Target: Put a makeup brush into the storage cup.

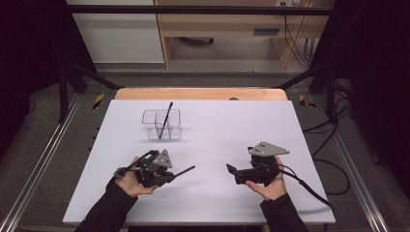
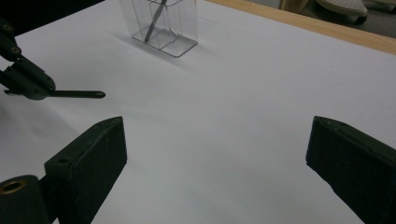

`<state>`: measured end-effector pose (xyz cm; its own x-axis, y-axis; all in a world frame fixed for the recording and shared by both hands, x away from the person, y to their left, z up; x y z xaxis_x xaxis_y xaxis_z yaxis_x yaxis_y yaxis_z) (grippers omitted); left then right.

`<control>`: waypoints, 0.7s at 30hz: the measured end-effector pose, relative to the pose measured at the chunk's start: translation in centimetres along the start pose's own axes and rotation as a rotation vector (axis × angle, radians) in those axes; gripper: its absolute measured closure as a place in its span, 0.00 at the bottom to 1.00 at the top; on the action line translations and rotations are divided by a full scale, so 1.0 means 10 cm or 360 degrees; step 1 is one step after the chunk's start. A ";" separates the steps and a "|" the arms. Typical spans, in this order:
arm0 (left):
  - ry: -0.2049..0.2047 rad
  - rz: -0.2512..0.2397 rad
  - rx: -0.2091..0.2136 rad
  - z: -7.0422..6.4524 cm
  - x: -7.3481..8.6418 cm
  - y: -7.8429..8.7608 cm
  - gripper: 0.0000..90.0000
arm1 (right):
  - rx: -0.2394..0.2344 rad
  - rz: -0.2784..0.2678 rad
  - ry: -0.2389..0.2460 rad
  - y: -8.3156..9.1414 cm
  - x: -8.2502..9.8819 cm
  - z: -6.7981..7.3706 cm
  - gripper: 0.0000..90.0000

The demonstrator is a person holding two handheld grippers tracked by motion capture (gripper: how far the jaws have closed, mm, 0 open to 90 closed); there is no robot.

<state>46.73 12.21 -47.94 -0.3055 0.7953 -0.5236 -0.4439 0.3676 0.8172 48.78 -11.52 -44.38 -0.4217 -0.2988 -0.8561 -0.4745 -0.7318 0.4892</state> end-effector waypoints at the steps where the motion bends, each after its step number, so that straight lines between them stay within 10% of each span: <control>1: -0.0004 -0.0004 0.0010 -0.01 -0.02 0.00 0.93 | 0.0000 0.0010 0.0008 0.00 -0.01 0.02 0.06; 21: -0.0171 -0.0062 0.0095 -0.04 -0.42 0.01 0.93 | -0.0033 0.0252 0.0232 -0.11 -0.12 0.23 0.06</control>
<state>47.65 8.74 -45.81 -0.1956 0.8258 -0.5290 -0.4018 0.4245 0.8114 48.03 -8.95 -43.46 -0.3729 -0.4951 -0.7847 -0.3943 -0.6810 0.6171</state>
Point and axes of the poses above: each handheld gripper's, and its own axes: y roughly backward along the jaws, x roughly out of its underside, z roughly to its left, the point moved 9 cm from there along -y, roughly forward along the jaws, and after that the axes turned 14 degrees about -x, right-handed, at the moved point
